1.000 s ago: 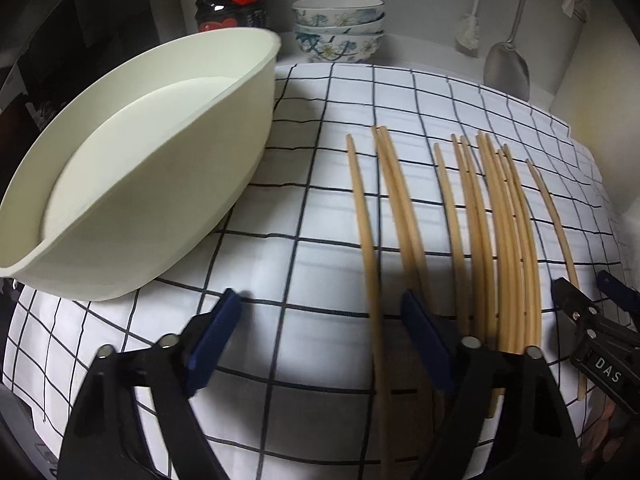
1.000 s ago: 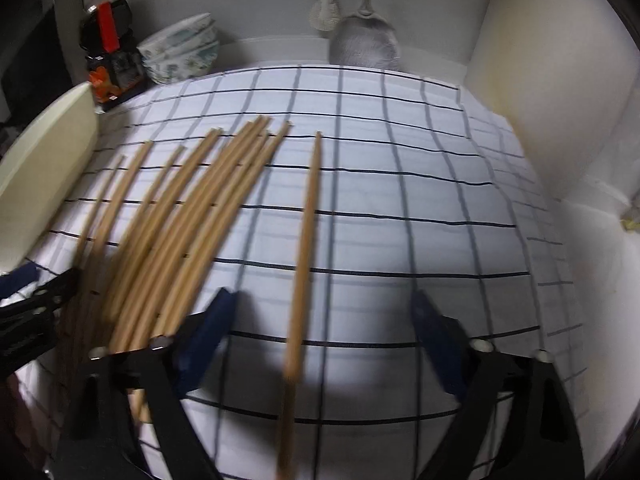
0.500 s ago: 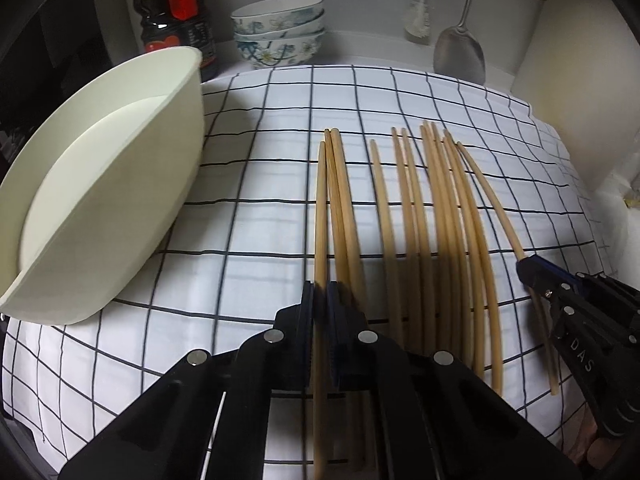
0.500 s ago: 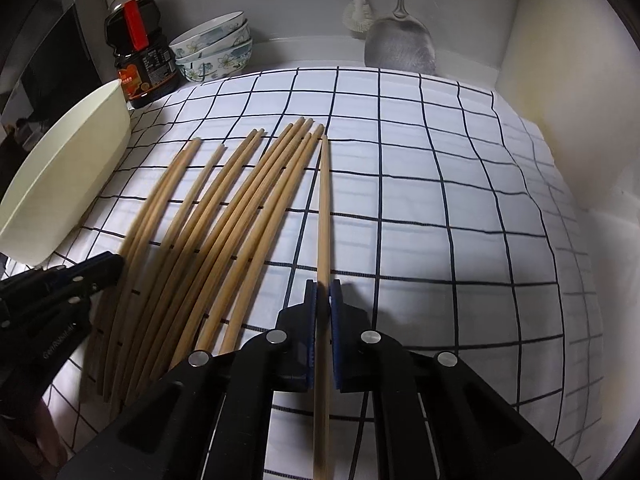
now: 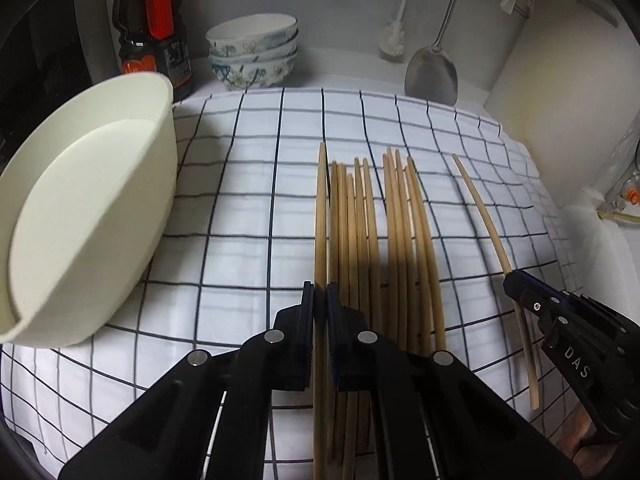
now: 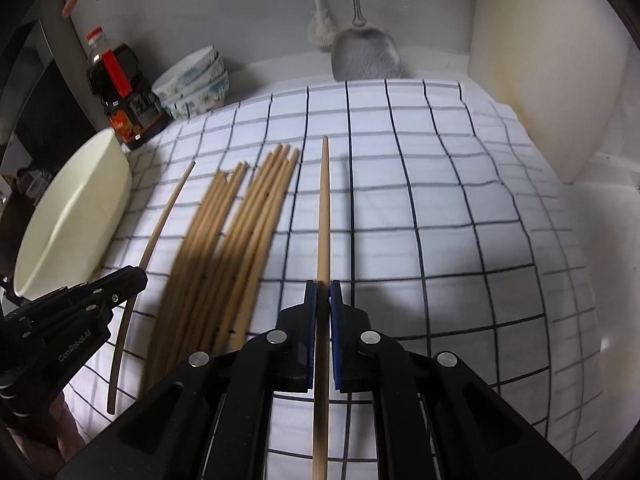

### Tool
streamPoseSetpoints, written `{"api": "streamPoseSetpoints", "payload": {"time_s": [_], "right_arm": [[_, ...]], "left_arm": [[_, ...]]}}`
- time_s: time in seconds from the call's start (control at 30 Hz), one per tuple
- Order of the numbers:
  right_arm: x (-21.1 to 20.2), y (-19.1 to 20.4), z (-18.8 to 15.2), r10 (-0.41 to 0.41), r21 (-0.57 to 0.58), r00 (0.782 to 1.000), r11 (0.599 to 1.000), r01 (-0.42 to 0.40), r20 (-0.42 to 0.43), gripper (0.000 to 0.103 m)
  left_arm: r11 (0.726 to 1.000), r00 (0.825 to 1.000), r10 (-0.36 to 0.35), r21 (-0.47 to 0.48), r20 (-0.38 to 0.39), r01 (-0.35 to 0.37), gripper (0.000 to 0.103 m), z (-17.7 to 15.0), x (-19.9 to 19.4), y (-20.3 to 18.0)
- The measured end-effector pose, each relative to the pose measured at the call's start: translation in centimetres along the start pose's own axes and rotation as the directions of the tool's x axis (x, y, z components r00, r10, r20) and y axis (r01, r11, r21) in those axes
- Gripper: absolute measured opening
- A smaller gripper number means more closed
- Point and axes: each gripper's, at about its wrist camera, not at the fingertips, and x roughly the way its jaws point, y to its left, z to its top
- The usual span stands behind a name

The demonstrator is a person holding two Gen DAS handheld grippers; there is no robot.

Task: Organize utensils
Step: 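Carry both held chopsticks up and over the white dish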

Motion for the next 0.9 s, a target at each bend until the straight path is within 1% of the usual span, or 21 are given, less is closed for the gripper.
{"api": "streamPoseSetpoints", "payload": {"time_s": [0.13, 0.23, 0.33, 0.4, 0.43, 0.47, 0.57, 0.7, 0.8, 0.9], "right_arm": [[-2.0, 1.1, 1.3, 0.016, -0.004, 0.999, 1.000, -0.016, 0.039, 0.006], [-3.5, 2.6, 2.5, 0.046, -0.011, 0.997, 0.999, -0.046, 0.067, 0.006], [-4.5, 5.0, 3.6, 0.079, -0.035, 0.993, 0.996, -0.076, 0.089, 0.006], [-4.7, 7.4, 4.6, 0.112, -0.061, 0.989, 0.992, -0.106, 0.095, 0.006], [-4.7, 8.2, 4.8, 0.126, -0.067, 0.987, 0.991, -0.120, 0.095, 0.006], [-4.6, 9.5, 5.2, 0.150, -0.076, 0.984, 0.987, -0.144, 0.091, 0.006], [-4.1, 13.3, 6.0, 0.202, -0.107, 0.976, 0.975, -0.194, 0.078, 0.006], [-2.7, 19.1, 7.3, 0.266, -0.154, 0.962, 0.955, -0.255, 0.055, 0.006], [-1.0, 22.6, 7.8, 0.292, -0.181, 0.956, 0.942, -0.283, 0.023, 0.006], [0.8, 25.7, 8.3, 0.304, -0.198, 0.952, 0.933, -0.301, -0.012, 0.006]], "left_arm": [[1.000, 0.999, -0.011, 0.005, 0.043, 0.011, 0.007, 1.3, -2.6, 1.0], [1.000, 0.997, -0.009, -0.006, 0.079, 0.010, 0.007, 2.4, -4.8, 2.7], [1.000, 0.993, 0.016, -0.026, 0.114, -0.014, 0.007, 3.4, -7.0, 5.2], [0.999, 0.991, 0.035, -0.040, 0.128, -0.030, 0.007, 3.8, -8.0, 6.9], [0.997, 0.989, 0.053, -0.055, 0.139, -0.046, 0.007, 4.0, -8.8, 8.4], [0.996, 0.987, 0.063, -0.064, 0.145, -0.054, 0.007, 4.4, -9.2, 9.2], [0.989, 0.981, 0.112, -0.111, 0.156, -0.095, 0.007, 4.9, -10.5, 13.4], [0.978, 0.976, 0.160, -0.160, 0.150, -0.136, 0.007, 5.2, -10.9, 18.4], [0.972, 0.977, 0.171, -0.185, 0.125, -0.146, 0.007, 5.2, -10.3, 21.5], [0.970, 0.980, 0.170, -0.193, 0.103, -0.148, 0.007, 5.2, -9.4, 23.4]]}}
